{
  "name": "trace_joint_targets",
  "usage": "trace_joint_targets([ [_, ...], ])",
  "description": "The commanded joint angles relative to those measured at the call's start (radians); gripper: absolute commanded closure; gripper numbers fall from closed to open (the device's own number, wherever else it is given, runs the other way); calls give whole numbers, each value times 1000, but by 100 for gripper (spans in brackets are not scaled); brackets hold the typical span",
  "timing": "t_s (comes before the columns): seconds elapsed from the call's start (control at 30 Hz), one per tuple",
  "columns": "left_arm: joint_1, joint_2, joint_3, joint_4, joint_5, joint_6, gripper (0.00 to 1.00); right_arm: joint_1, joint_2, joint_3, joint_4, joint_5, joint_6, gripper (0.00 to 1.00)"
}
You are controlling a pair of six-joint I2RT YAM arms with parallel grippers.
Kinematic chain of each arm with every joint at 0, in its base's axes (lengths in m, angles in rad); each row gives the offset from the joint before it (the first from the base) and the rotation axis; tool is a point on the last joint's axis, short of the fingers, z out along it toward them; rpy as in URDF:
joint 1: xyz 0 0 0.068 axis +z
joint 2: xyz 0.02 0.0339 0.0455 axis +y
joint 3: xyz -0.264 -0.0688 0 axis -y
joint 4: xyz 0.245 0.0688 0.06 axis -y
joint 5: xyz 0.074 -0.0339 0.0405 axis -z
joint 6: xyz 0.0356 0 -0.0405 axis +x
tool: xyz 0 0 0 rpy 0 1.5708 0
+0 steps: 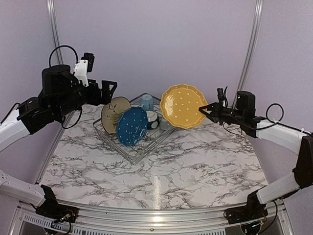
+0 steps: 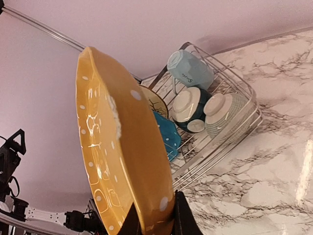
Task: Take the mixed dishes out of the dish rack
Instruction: Place the plate in the corner of the board.
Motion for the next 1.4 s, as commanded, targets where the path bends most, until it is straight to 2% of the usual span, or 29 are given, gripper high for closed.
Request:
trace_joint_targets([
  [0.0,7,-39,-71,120,-7,55,1,-124,-137,-2,-91,56,11,100],
  [0.27,7,-106,-143,130,-41,105,1,-391,-255,-154,-149,152,124,100],
  [0.47,8,-170,-204,176,-121,164,1,-519,-184,-233,-39,150,219,100],
  [0.9,7,-166,-218,177,-93,157,1,-547,123,-233,281,234,300,100],
  [1.37,7,-150,-220,177,-79,149,1,-549,385,-193,473,272,330,100],
])
